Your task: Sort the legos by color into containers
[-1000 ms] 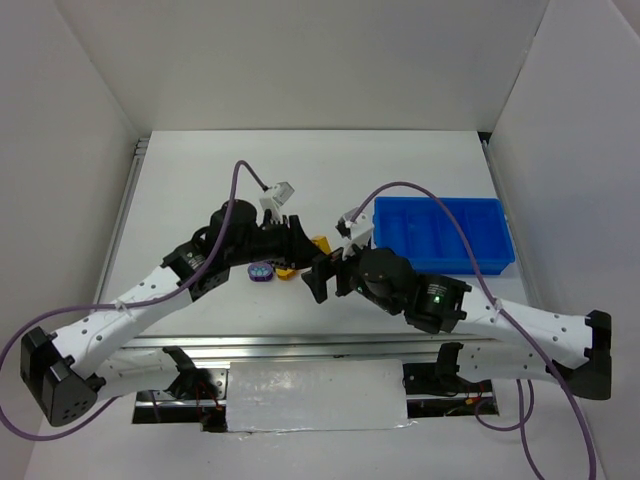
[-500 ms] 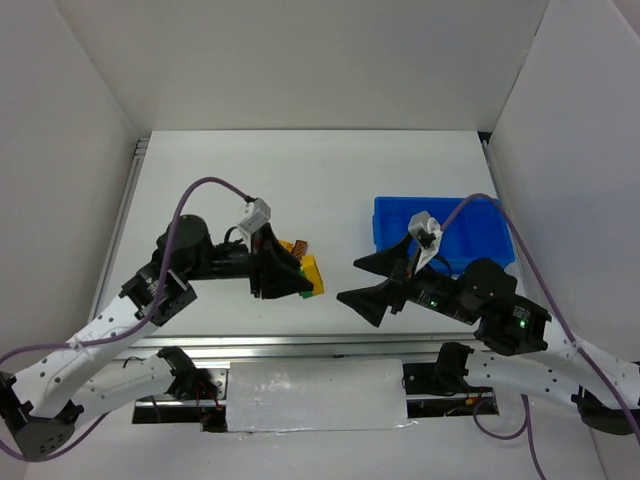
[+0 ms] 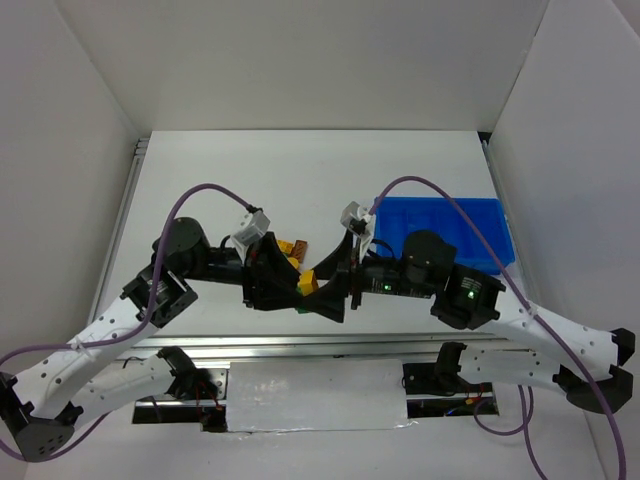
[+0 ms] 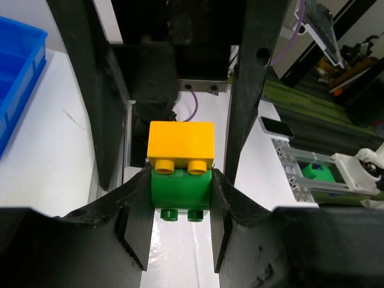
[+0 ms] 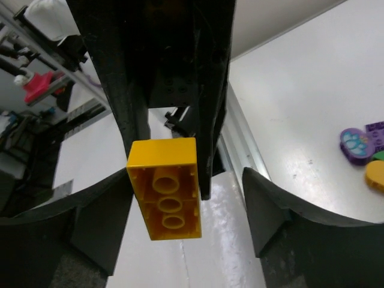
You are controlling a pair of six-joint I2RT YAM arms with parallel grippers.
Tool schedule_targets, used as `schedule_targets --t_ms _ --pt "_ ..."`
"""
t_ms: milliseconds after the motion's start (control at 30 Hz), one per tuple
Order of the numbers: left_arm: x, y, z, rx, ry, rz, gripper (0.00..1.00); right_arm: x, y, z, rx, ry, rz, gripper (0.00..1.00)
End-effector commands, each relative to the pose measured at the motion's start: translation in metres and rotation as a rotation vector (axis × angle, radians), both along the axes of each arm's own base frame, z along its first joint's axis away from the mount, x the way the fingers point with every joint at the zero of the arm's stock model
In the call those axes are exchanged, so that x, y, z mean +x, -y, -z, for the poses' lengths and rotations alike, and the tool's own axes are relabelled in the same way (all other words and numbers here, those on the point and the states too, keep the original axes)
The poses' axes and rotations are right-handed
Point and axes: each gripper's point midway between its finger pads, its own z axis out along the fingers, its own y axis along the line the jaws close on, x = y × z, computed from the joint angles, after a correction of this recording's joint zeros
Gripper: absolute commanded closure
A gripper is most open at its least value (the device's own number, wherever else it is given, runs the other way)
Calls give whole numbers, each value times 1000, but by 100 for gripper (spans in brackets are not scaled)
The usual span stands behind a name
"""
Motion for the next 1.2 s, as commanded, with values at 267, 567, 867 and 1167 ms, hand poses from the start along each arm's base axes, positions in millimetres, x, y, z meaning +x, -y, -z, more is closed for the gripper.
schedule_targets --t_ms 267,567,867,1167 --pt "-10 2 -5 -39 62 63 100 -8 11 -47 147 67 -14 26" --pt "-10 2 -6 -44 66 63 100 -9 7 -36 110 48 -28 37" --pt "-11 2 -7 -45 70 65 100 -3 -2 -30 91 38 -22 73" --pt "-17 -3 -12 -67 93 76 100 4 17 -28 105 70 44 100"
